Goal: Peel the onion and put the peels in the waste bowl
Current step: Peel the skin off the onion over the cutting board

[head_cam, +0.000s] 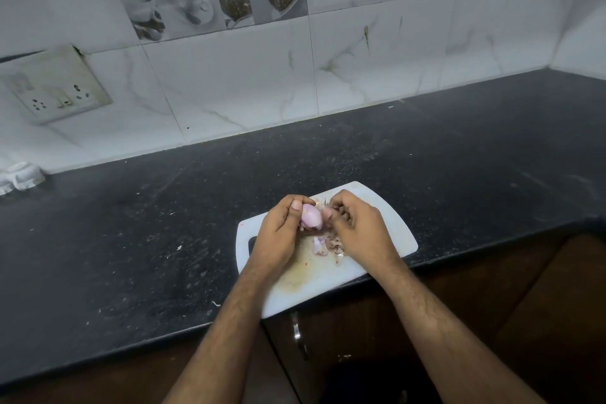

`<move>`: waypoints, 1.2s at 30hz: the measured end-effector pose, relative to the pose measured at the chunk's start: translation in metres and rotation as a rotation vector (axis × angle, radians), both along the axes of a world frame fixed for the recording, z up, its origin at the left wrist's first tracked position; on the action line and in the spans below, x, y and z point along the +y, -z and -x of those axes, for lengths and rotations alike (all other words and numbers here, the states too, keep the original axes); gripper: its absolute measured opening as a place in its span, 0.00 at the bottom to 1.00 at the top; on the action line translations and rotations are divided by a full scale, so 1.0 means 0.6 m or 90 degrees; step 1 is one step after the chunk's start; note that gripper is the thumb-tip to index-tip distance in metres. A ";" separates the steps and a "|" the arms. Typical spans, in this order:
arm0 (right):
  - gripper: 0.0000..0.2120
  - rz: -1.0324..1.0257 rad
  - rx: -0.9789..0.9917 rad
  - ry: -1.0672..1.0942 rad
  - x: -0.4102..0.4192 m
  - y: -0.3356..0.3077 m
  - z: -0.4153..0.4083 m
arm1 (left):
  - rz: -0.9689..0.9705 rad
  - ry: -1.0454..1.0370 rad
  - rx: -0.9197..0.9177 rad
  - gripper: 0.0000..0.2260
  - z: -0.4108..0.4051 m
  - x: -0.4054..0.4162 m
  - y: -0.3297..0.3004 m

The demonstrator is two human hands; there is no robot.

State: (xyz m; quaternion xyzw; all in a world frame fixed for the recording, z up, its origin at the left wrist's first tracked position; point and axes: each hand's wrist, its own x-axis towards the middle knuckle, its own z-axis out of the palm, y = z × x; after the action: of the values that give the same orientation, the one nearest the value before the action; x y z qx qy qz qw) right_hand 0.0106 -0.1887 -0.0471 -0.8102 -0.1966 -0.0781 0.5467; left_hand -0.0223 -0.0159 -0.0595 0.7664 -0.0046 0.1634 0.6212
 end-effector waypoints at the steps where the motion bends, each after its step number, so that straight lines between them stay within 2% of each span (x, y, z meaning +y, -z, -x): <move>1: 0.06 -0.014 0.003 0.039 -0.002 0.004 -0.005 | 0.003 -0.004 0.000 0.14 0.001 -0.001 -0.001; 3: 0.05 -0.048 0.026 0.088 -0.003 0.011 -0.015 | 0.001 -0.012 0.004 0.13 0.003 -0.005 -0.004; 5: 0.05 -0.008 0.016 0.077 0.003 0.013 -0.014 | 0.001 -0.018 0.000 0.13 0.004 -0.006 -0.005; 8: 0.16 0.076 -0.030 0.038 0.013 0.009 -0.003 | -0.002 -0.034 -0.016 0.13 0.002 -0.004 -0.006; 9: 0.17 0.072 -0.042 0.034 0.013 0.008 -0.002 | -0.005 -0.040 -0.018 0.12 0.002 -0.004 -0.006; 13: 0.08 0.040 -0.041 0.048 0.006 0.003 -0.001 | 0.012 -0.052 -0.006 0.10 0.004 -0.005 -0.005; 15: 0.06 0.022 0.005 0.024 0.006 -0.002 0.004 | 0.013 -0.051 0.001 0.13 0.005 -0.004 -0.005; 18: 0.06 0.011 0.036 0.002 0.007 -0.004 0.009 | 0.001 -0.044 0.003 0.18 0.008 -0.005 -0.006; 29: 0.11 -0.020 0.034 -0.015 0.004 -0.001 0.005 | 0.048 -0.002 -0.011 0.18 0.013 -0.012 -0.012; 36: 0.09 -0.021 0.027 -0.009 0.002 -0.001 0.005 | 0.009 -0.005 -0.024 0.20 0.010 -0.006 -0.007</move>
State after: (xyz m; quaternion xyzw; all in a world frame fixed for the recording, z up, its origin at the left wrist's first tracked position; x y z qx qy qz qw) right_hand 0.0078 -0.1875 -0.0465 -0.8014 -0.1892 -0.0604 0.5642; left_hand -0.0285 -0.0194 -0.0553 0.7587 -0.0120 0.1803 0.6259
